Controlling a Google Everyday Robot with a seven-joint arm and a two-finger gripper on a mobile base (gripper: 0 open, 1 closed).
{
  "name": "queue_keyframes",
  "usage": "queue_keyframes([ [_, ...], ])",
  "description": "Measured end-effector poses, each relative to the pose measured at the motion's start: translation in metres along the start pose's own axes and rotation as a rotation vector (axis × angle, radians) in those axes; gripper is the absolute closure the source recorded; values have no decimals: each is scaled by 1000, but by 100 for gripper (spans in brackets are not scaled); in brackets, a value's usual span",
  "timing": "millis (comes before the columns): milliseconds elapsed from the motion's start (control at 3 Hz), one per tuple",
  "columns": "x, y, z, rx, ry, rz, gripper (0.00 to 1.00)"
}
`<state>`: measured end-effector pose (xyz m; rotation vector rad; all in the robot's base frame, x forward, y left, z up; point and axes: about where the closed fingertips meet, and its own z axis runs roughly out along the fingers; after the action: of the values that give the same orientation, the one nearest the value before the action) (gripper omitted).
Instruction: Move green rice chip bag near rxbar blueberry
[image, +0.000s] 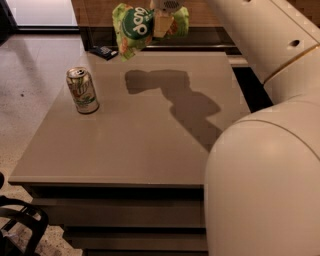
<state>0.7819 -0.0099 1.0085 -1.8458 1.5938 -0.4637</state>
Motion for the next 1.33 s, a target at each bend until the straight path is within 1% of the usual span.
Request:
queue_keyframes([
  [333,9,-15,29,11,48,71,100],
  [667,13,-25,49,18,77,129,100],
  [1000,10,-33,66,31,93,161,100],
  [1333,10,-34,67,33,93,163,100],
])
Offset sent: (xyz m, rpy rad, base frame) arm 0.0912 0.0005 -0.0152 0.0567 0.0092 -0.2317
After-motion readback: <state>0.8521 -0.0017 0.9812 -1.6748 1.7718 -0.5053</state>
